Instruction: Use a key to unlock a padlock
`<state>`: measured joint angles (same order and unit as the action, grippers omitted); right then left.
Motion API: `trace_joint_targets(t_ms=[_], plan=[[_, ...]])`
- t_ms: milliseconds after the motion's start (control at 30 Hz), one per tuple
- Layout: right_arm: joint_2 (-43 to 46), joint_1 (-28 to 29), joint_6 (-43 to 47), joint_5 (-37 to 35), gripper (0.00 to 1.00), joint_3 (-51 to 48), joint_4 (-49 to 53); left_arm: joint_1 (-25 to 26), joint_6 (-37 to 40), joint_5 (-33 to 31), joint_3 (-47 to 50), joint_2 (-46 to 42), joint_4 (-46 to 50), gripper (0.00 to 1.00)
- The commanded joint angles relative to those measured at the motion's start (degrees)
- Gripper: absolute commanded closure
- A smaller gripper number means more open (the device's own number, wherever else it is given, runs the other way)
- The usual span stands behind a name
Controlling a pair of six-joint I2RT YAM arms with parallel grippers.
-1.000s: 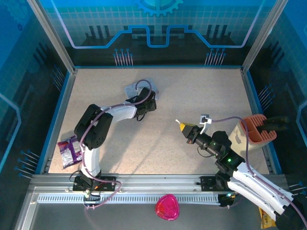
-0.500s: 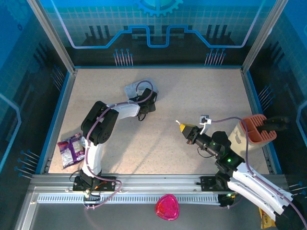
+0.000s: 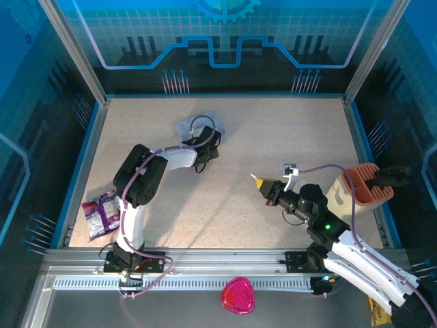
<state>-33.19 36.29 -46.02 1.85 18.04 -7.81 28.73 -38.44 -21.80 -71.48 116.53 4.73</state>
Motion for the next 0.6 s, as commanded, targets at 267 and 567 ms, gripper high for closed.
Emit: trace_joint_targets(t_ms=[267, 567], plan=[[-5.96, -0.45, -0.04, 1.32, 1.0, 1.03, -0.61, 0.32, 1.12, 3.07, 14.29, -13.72, 3.77, 0.83], [-8.49, 4.02, -4.19, -3.55, 1.0, -1.84, -9.46, 8.88, -5.27, 1.58, 17.03, -18.77, 11.02, 0.85]])
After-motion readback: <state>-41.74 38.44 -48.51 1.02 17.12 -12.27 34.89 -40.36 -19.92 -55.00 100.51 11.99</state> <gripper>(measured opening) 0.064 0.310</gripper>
